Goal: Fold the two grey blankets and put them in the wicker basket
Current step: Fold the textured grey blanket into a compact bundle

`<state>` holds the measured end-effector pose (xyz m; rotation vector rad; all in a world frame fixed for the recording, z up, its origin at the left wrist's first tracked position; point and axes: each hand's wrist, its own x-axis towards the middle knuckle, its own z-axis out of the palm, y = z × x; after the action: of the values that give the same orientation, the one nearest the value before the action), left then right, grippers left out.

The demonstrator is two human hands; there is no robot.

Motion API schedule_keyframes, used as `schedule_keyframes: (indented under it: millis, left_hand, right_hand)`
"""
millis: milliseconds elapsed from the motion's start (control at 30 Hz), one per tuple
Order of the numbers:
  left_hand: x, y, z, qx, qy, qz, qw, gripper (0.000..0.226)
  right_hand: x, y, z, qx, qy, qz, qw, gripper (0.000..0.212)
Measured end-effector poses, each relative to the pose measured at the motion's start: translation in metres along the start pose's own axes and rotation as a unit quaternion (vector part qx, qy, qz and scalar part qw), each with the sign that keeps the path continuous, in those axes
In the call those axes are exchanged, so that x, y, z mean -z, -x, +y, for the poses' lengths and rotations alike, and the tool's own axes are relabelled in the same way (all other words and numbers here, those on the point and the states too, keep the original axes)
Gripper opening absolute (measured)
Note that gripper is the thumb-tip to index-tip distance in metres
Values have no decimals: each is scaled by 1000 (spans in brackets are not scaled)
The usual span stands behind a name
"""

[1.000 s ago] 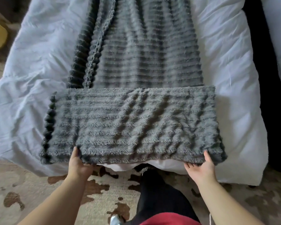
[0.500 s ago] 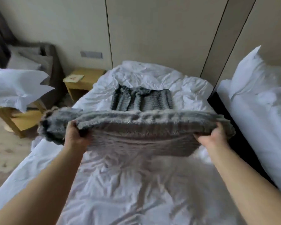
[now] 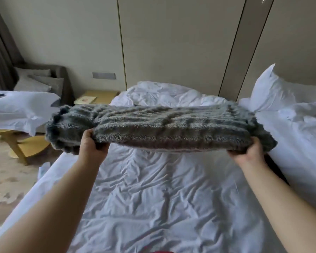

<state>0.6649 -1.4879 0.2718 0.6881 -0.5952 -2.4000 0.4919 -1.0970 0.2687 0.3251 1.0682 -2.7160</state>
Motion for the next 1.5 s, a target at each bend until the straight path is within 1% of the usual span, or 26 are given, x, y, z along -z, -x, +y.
schedule_keyframes:
  millis: [100,167,267,367,467,567,633,767,933,1133,1233,1300,1367,1400,1433,1467,1500]
  left_hand:
    - [74,27,-27,40,-23,58,997,25]
    - [131,53,-44,78,-43,105,990,19]
    - [215,102,-66,134,-64,160,976,20]
    - [282,154,-80,171,-66,208,961,21]
    - [329,197,-83,200,-65,233,949,26]
    - [366,238,-85,236,-78,242,938,38]
    - [377,258,-83,233,-72,254,936,36]
    - [375,270,-72,209,-56,253,943,27]
    - [345,258,-62,179,-40,225,957,22]
    - [304,215,-55,137,-45,207,968,10]
    - [275,178,-53,117,-50,191,973,8]
    - [249,147,-54,111,-59,184,975,13]
    - [223,111,-56,93,-35,165,981,27]
    - [212,90,-57,84,-18,157,984,26]
    - [202,68,-60,80,0,151,985,16]
    - [195,45,-61,78,15,139,987,25]
    - [191,21,-65,77,22,131,988,50]
  right_hand:
    - [65,33,43,-54,15,63,996,38]
    - [114,65,76,-90,26,116,989,42]
    - [187,126,121,-126,25,193,973,44]
    - [245,189,148,-147,31,249,957,42]
    - [284,244,163,-161,47,293,941,37]
    - [311,288,170,-174,57,328,927,40]
    - [317,309,173,-165,46,337,926,38]
    - [309,320,170,-138,43,342,929,26]
    - [285,304,164,-112,12,314,943,27]
    - [242,262,152,-68,-25,257,964,26]
    - [210,228,142,-69,-40,241,967,25]
    - [187,198,136,-80,-49,235,968,27]
    - [166,161,132,-85,-57,236,966,26]
    - [157,139,131,-84,-68,240,965,25]
    - [150,116,131,-80,-83,243,963,26]
    - [146,92,133,-79,-97,244,962,27]
    - [144,68,135,-84,-105,243,961,32]
